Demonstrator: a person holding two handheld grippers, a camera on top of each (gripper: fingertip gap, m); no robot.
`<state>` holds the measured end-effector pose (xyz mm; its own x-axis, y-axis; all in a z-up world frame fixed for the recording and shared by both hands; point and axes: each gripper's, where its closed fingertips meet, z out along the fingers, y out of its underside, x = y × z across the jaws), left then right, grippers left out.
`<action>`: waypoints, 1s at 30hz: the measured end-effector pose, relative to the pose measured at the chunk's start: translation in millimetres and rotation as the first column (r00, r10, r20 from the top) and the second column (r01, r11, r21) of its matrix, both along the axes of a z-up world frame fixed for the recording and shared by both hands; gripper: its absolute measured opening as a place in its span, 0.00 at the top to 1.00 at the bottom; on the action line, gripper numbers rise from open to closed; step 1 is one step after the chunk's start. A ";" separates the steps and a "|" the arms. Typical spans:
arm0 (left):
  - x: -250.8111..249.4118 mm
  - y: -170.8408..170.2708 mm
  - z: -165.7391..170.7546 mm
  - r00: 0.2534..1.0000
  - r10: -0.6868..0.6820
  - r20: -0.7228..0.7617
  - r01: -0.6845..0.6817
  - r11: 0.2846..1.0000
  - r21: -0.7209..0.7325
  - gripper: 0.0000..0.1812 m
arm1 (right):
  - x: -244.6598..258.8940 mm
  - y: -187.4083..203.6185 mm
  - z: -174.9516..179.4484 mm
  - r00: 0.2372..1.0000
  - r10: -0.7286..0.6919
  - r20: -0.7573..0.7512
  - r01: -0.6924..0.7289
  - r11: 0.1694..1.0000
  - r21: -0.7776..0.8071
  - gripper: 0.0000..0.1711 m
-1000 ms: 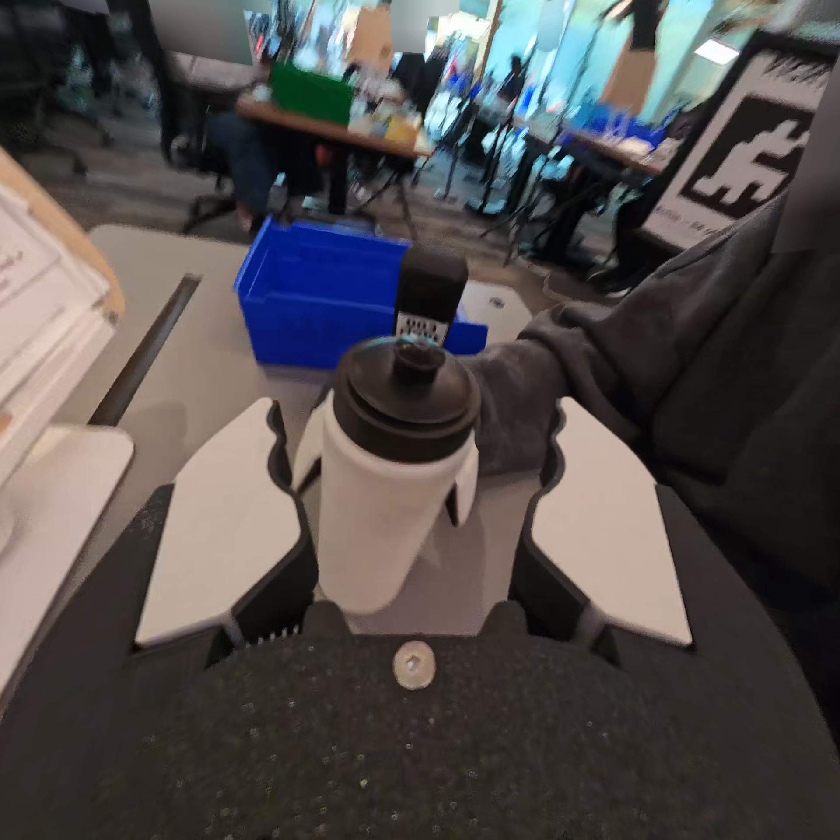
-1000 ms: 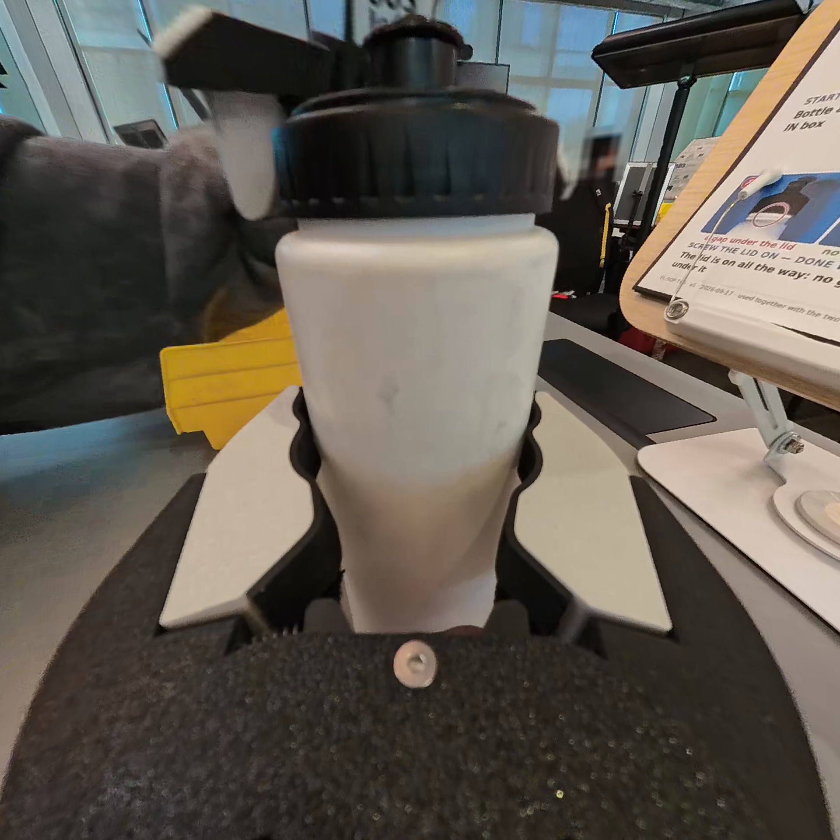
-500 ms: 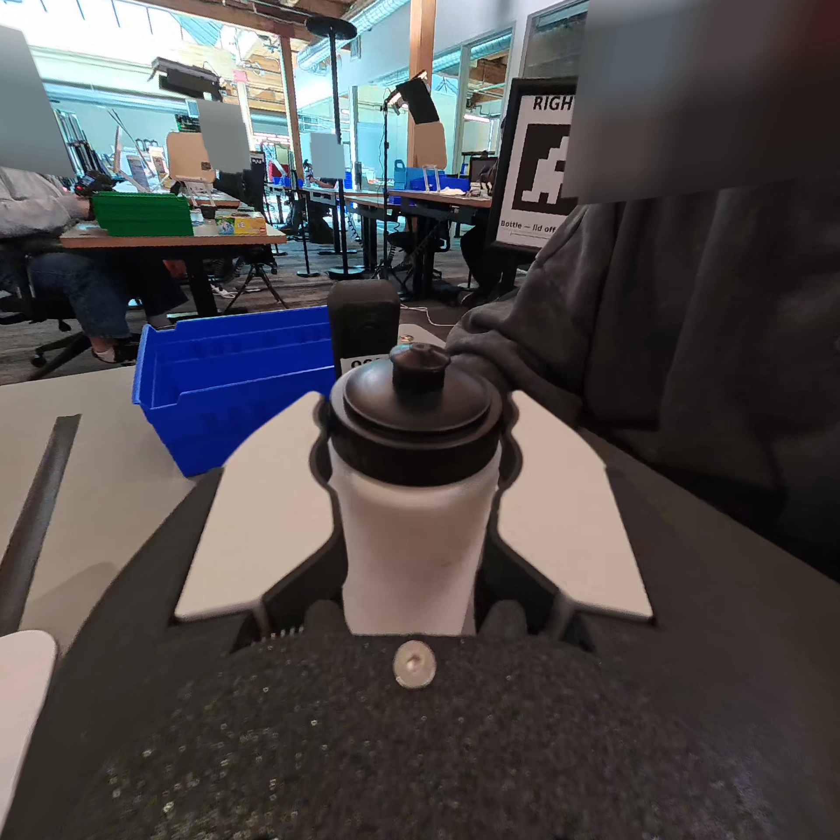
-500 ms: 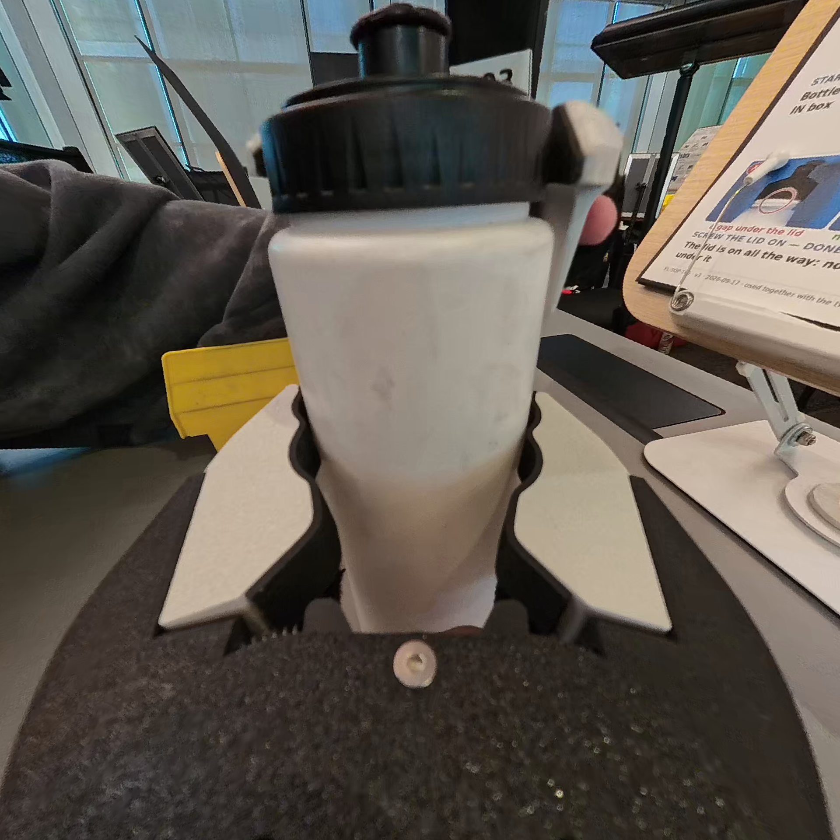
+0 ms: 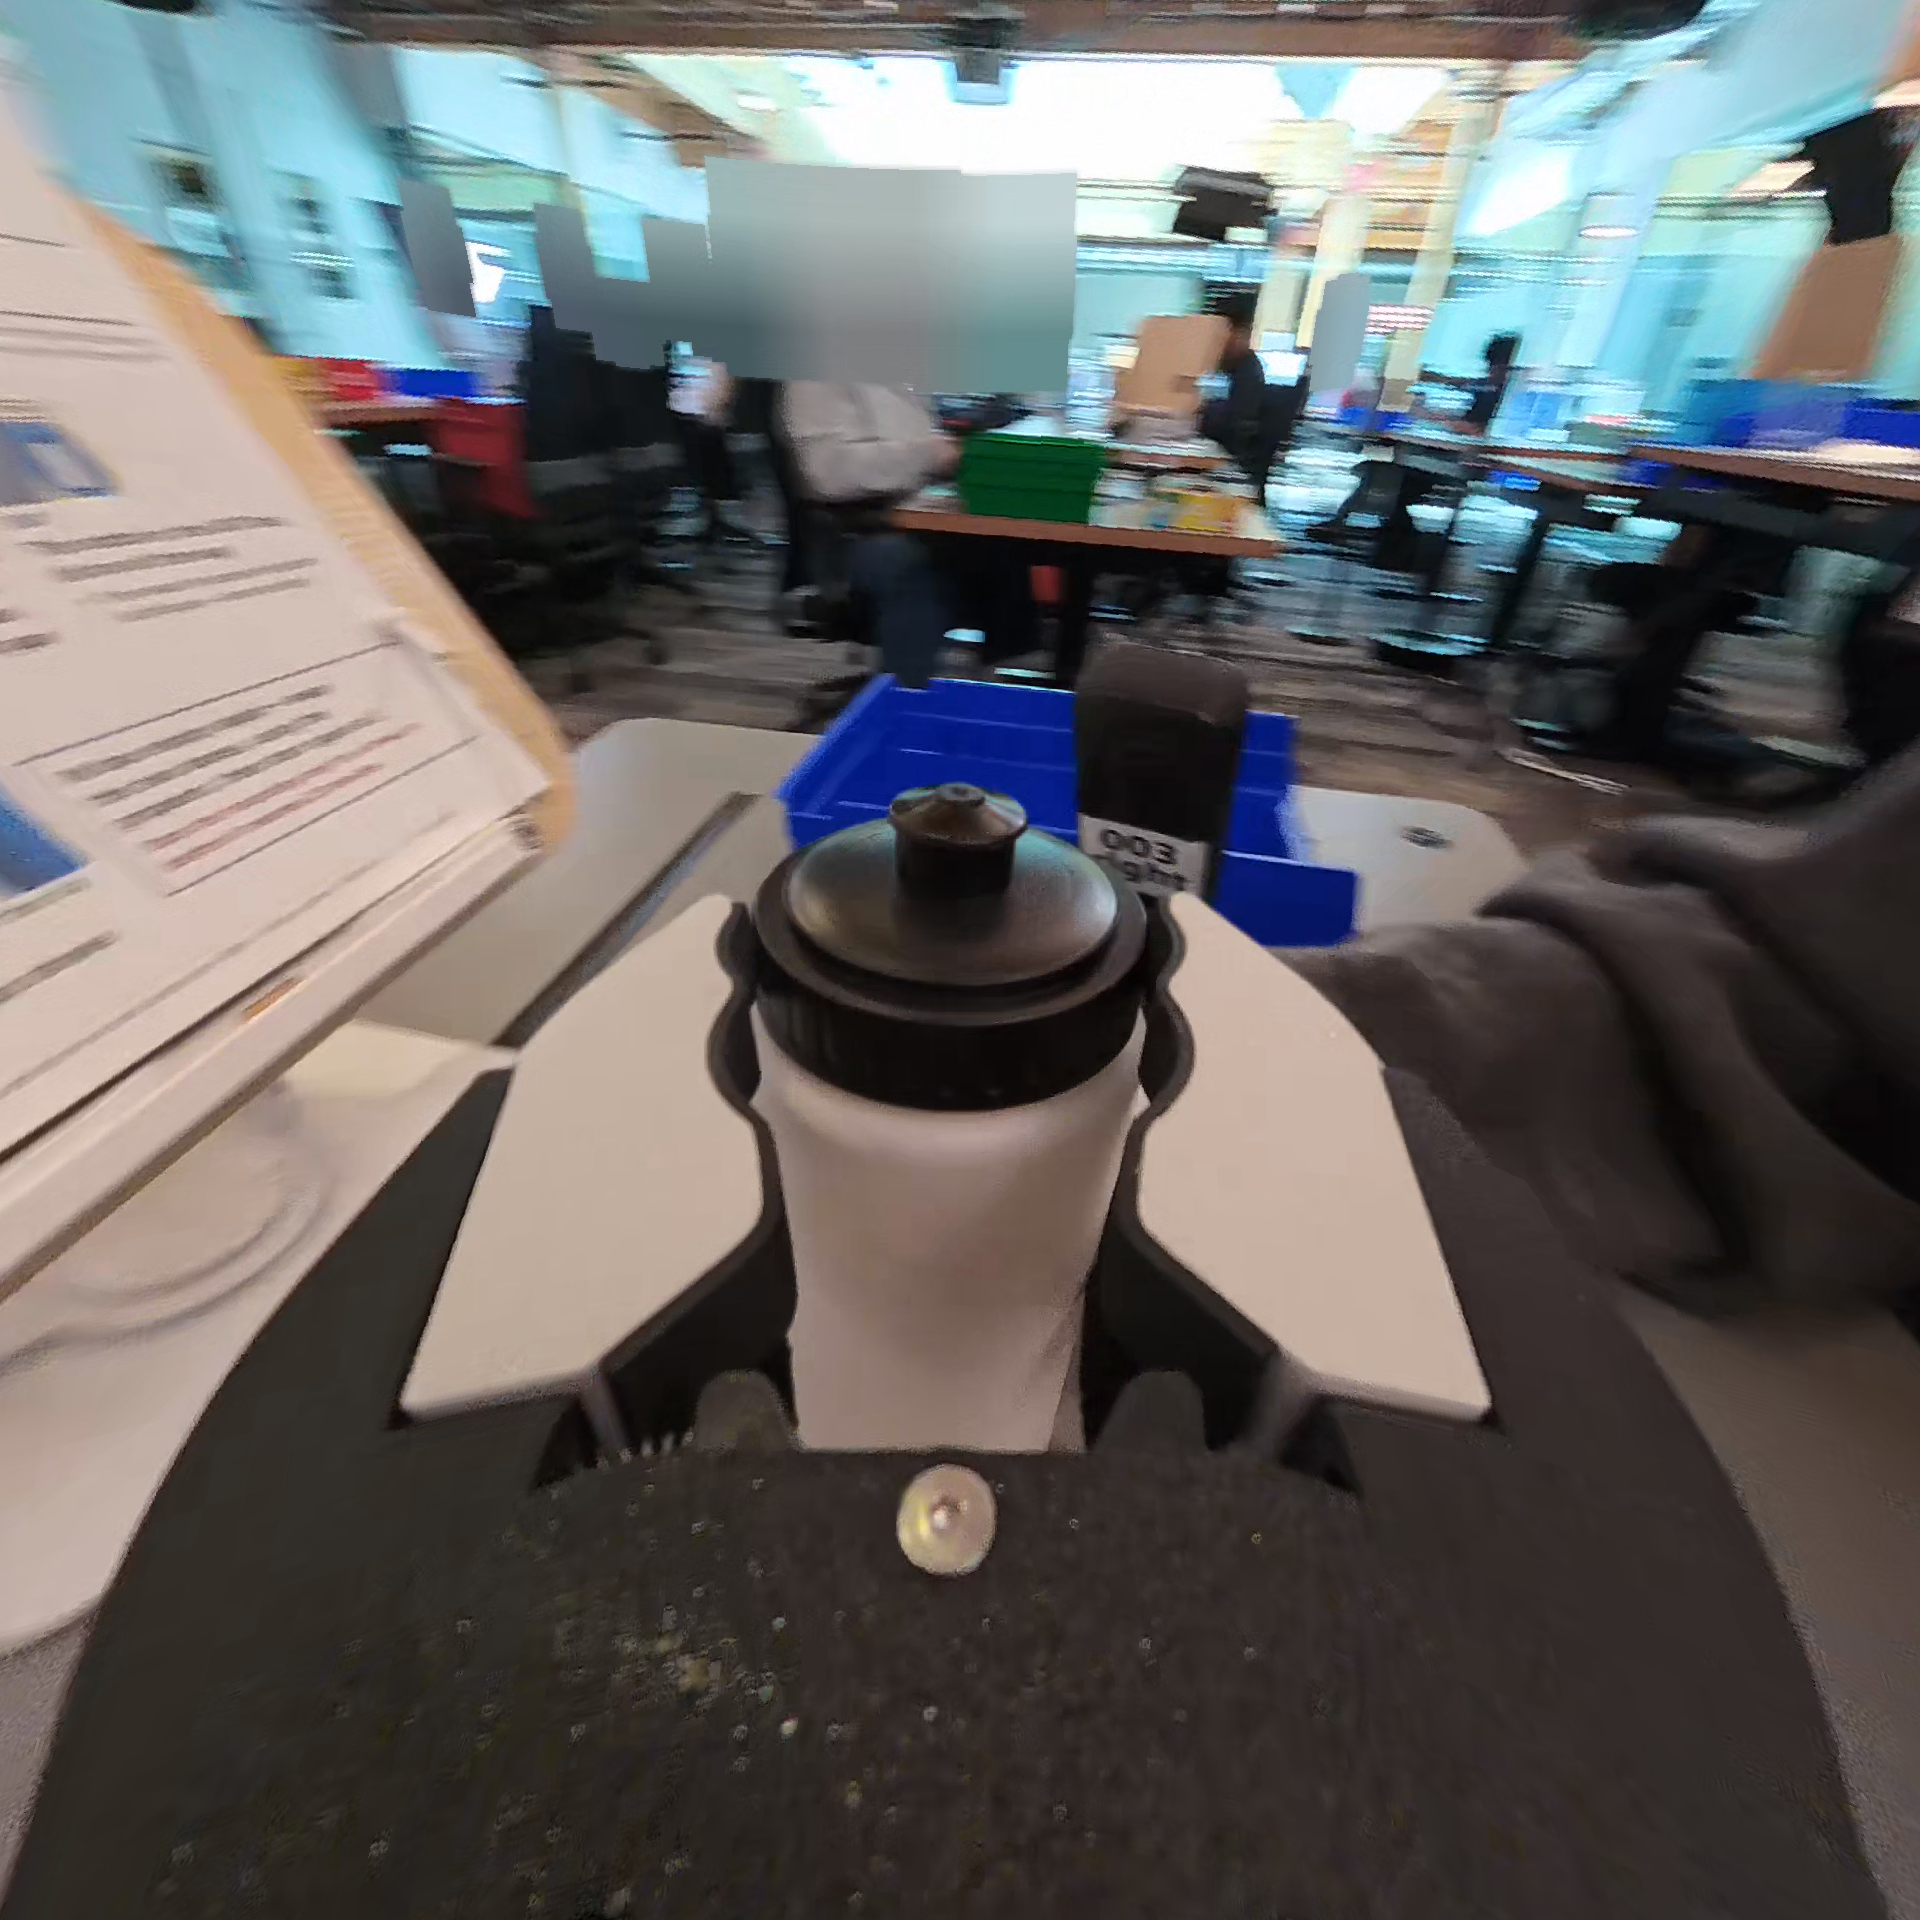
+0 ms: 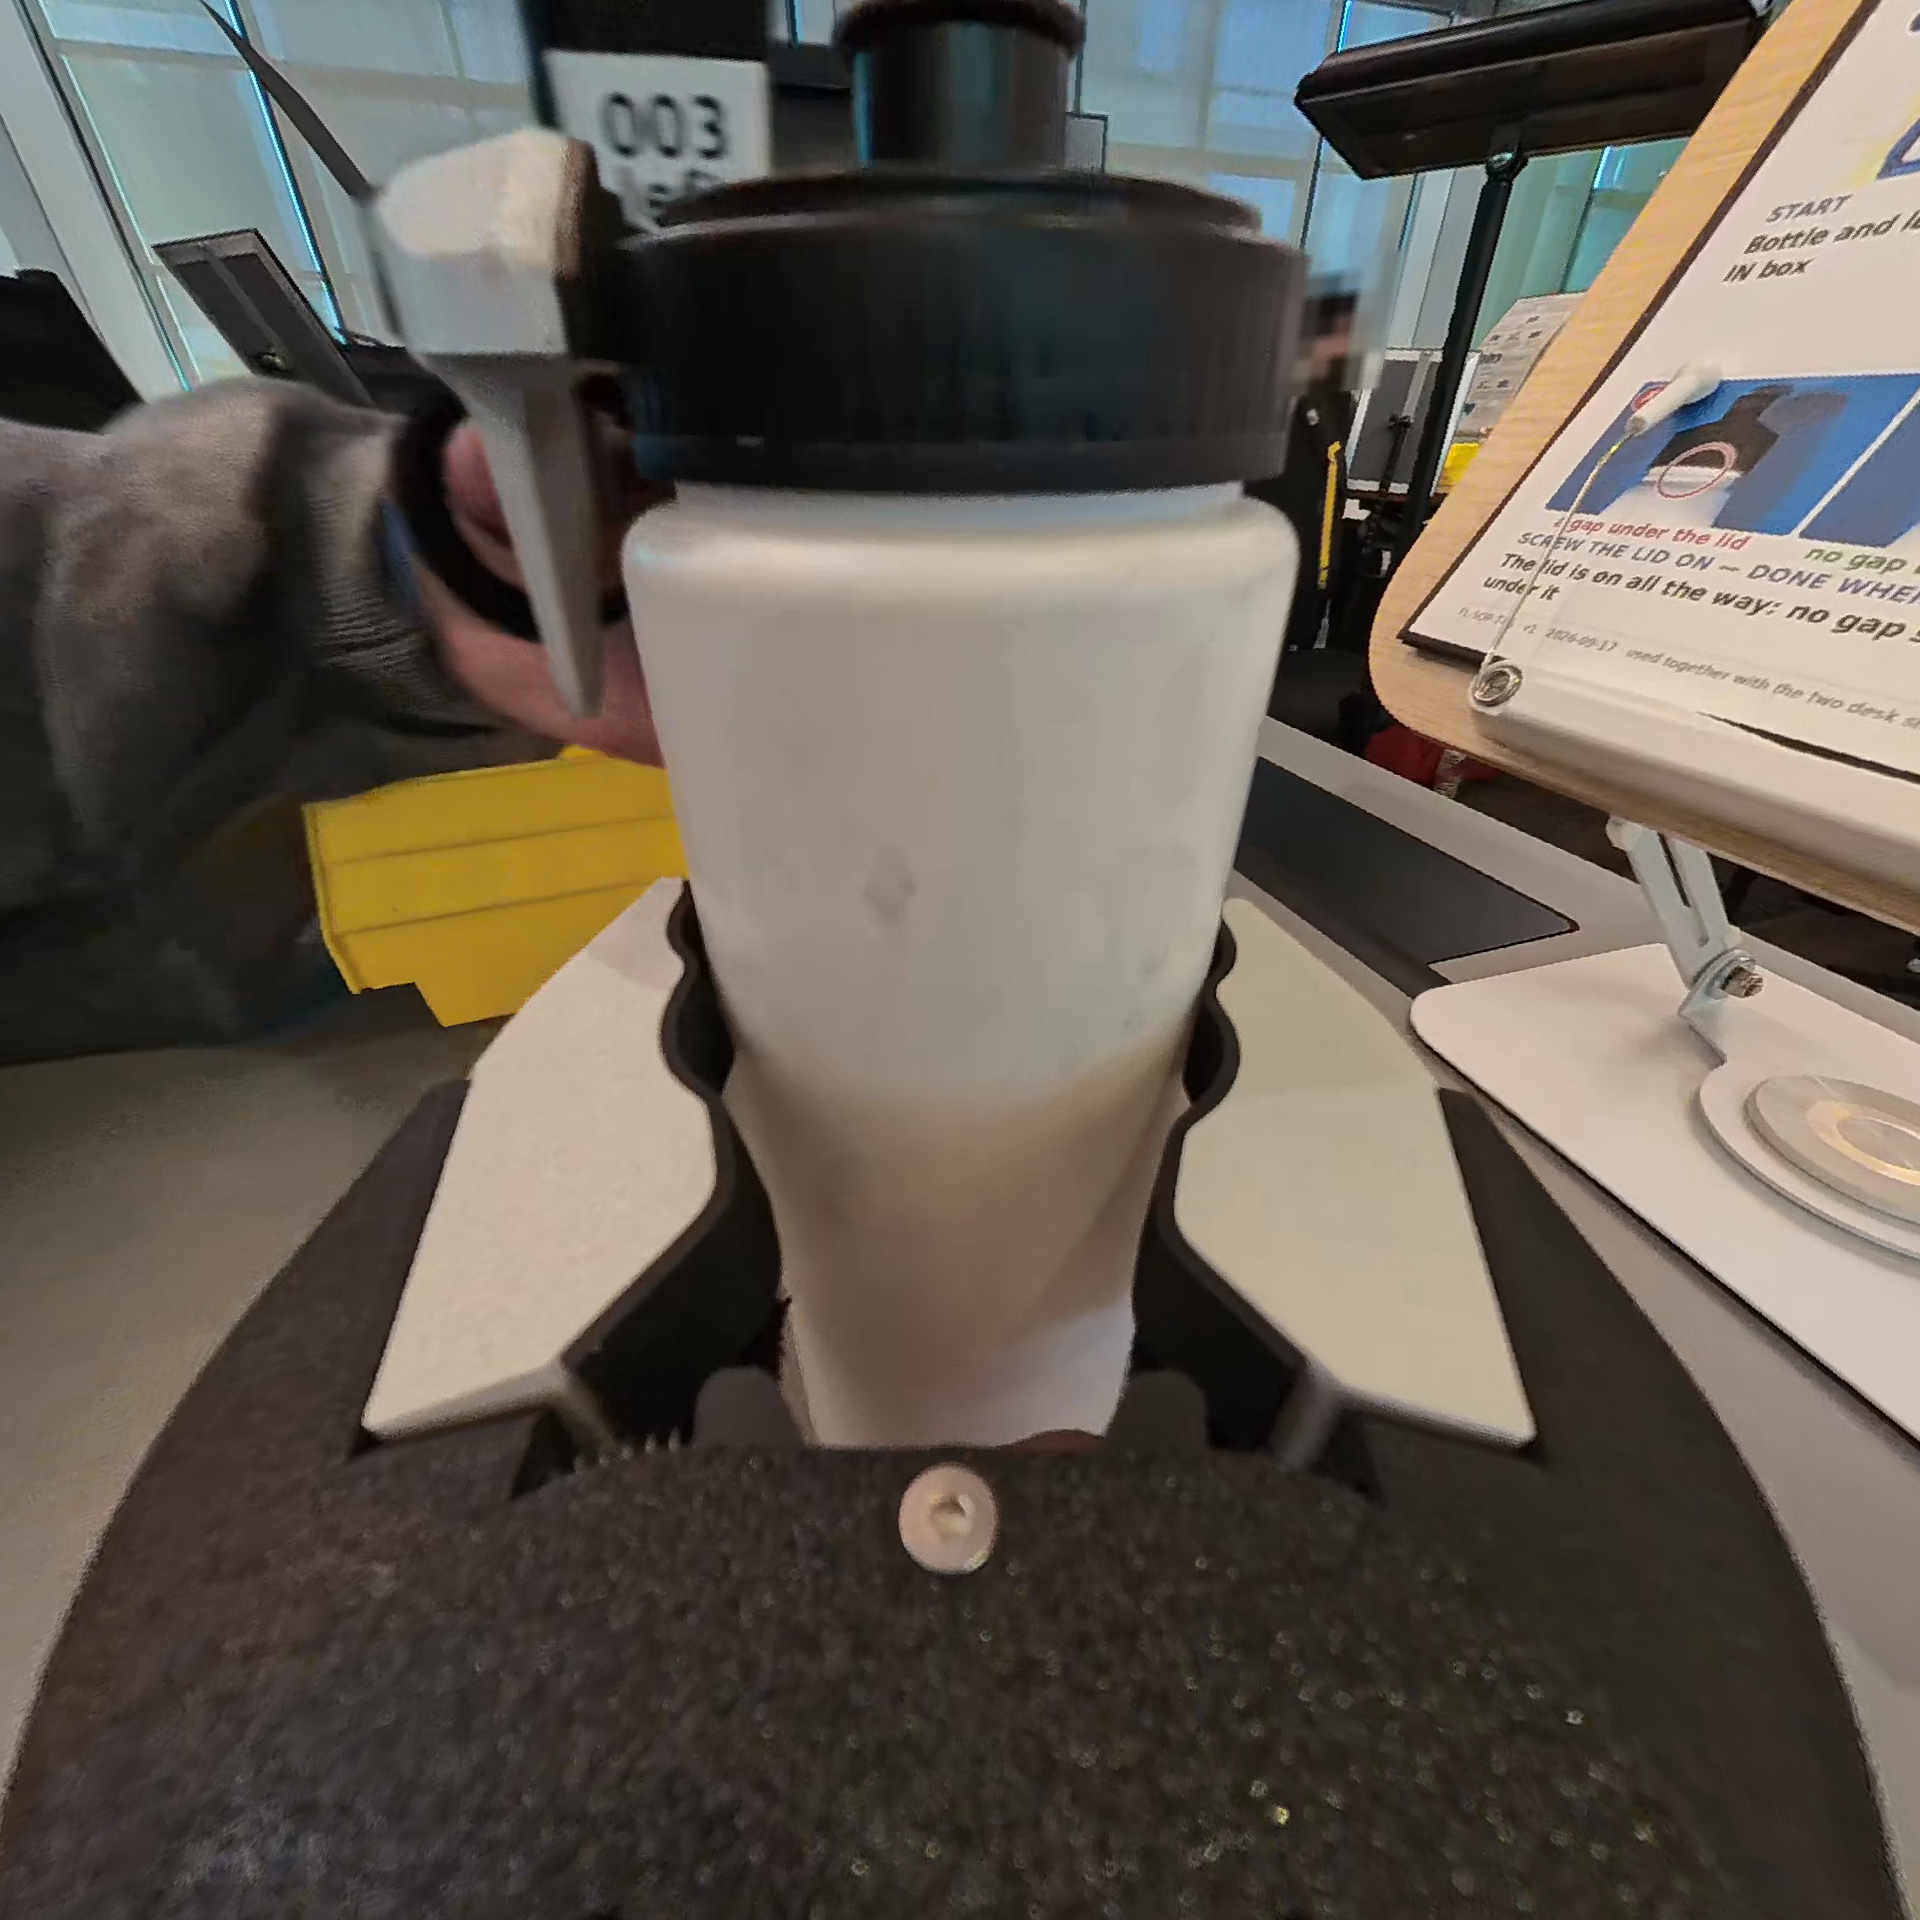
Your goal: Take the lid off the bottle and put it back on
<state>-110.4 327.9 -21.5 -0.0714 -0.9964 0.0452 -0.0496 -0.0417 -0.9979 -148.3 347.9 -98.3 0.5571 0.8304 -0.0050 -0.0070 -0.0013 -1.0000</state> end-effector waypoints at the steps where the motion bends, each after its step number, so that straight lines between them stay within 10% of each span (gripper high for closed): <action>1: -0.1 1.3 0.1 0.995 0.097 0.005 -0.097 0.995 0.001 0.61 | -0.1 0.2 -0.1 1.000 -0.003 0.003 0.003 1.000 0.001 0.49; 6: -6.5 9.2 0.5 0.853 0.522 0.010 -0.522 0.853 0.010 0.61 | -3.3 1.9 -1.0 0.999 -0.026 0.025 0.026 1.000 0.012 0.49; 10: -8.4 14.9 -0.2 0.609 0.793 -0.012 -0.793 0.609 -0.003 0.61 | -3.5 3.7 -2.2 0.998 -0.052 0.041 0.052 0.999 0.008 0.49; 16: -6.3 15.7 1.0 0.334 0.942 0.020 -0.942 0.335 -0.008 0.61 | -0.1 3.3 -2.1 0.998 -0.051 0.034 0.051 0.999 -0.002 0.49; 23: -23.3 -8.6 17.0 0.564 0.825 -0.031 -0.826 0.563 -0.034 0.42 | -2.1 1.5 -2.2 0.999 -0.042 0.032 0.042 0.999 0.000 0.49; 30: -59.3 -48.8 30.2 0.982 0.137 -0.130 -0.138 0.990 -0.004 0.39 | -3.4 -0.8 -1.9 1.000 -0.021 0.023 0.020 1.000 0.002 0.49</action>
<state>-169.7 279.0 8.7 0.0733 -0.9956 0.0577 -0.1705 -0.0695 -0.9829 -151.7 347.1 -100.2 0.5740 0.8188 0.0090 0.0159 -0.0001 -0.9999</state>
